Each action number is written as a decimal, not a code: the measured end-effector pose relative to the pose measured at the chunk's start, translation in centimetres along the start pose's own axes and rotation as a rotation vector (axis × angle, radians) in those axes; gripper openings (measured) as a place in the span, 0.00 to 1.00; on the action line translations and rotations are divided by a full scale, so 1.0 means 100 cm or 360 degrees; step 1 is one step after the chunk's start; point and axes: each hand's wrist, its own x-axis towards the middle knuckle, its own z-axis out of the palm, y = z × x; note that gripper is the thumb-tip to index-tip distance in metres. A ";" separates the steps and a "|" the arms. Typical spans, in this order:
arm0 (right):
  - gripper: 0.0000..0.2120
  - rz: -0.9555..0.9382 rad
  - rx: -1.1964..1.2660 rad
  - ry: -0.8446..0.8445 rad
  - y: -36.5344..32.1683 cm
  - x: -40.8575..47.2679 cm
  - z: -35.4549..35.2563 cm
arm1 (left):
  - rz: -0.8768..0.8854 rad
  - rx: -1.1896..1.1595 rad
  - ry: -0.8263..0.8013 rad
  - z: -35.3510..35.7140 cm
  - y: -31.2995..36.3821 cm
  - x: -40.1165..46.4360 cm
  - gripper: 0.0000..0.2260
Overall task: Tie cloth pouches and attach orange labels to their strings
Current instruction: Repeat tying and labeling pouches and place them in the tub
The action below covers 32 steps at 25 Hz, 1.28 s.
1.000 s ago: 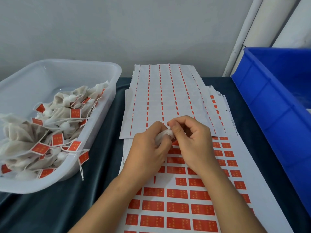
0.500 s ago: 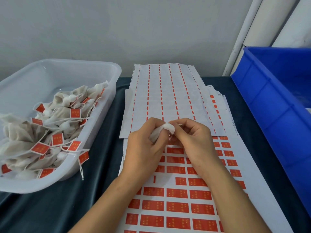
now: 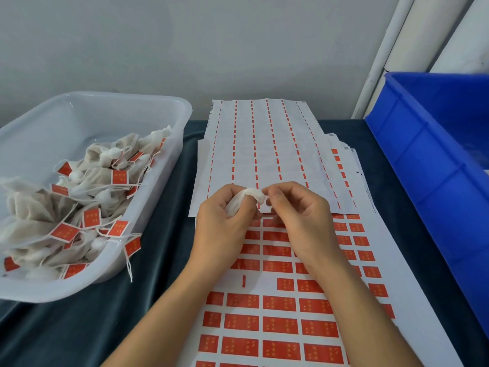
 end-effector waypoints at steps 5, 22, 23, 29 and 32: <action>0.05 -0.0298 -0.0186 0.0031 -0.003 0.000 -0.001 | 0.0007 0.0014 -0.0115 0.000 0.000 -0.001 0.08; 0.03 -0.0592 -0.0400 0.0092 -0.005 -0.001 -0.007 | -0.0219 -0.0646 -0.0535 -0.005 -0.002 0.001 0.16; 0.04 -0.0612 -0.0415 0.0072 -0.005 -0.002 -0.007 | -0.0218 -0.0658 -0.0532 -0.004 -0.003 0.002 0.16; 0.09 -0.0639 -0.0538 0.0014 -0.005 -0.004 -0.009 | -0.0270 -0.0633 -0.0469 -0.005 -0.004 0.002 0.13; 0.10 -0.0692 -0.0578 -0.0014 -0.004 -0.004 -0.010 | -0.0312 -0.0581 -0.0448 -0.004 -0.004 0.002 0.13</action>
